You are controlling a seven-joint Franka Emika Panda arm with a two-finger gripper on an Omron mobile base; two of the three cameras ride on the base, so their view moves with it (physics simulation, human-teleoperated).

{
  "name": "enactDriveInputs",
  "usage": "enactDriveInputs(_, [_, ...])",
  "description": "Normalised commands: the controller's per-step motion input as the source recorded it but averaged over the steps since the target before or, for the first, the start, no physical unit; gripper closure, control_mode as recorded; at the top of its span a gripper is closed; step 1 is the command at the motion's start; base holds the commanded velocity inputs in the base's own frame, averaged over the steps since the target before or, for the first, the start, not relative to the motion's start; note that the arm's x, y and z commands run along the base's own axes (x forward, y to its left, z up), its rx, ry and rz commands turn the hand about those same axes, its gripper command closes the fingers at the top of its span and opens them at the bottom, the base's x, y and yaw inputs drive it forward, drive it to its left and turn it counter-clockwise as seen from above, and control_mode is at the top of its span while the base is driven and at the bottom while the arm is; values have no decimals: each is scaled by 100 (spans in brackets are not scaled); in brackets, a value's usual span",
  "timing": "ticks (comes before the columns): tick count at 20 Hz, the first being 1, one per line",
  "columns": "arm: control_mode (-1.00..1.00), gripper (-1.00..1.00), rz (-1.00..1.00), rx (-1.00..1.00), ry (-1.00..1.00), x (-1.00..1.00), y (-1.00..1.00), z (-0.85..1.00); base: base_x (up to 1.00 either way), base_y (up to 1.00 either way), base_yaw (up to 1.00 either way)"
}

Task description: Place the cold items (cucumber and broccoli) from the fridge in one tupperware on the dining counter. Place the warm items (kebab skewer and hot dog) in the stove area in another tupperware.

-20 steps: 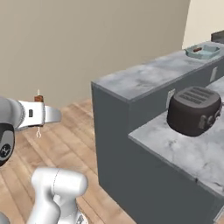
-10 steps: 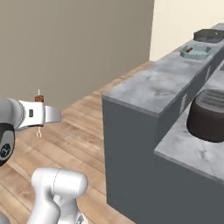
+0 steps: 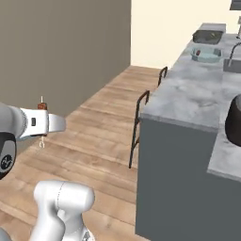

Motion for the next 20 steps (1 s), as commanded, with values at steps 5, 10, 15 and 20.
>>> enactDriveInputs(5, [100, 100, 0, 0, 0, 0, 0, 0, 64, 100, -48])
enactDriveInputs(10, [100, 100, 0, 0, 0, 0, 0, 0, 78, 100, -60])
enactDriveInputs(15, [100, 100, 0, 0, 0, 0, 0, 0, 82, 100, -60])
enactDriveInputs(20, [100, 100, 0, 0, 0, 0, 0, 0, 79, 100, -52])
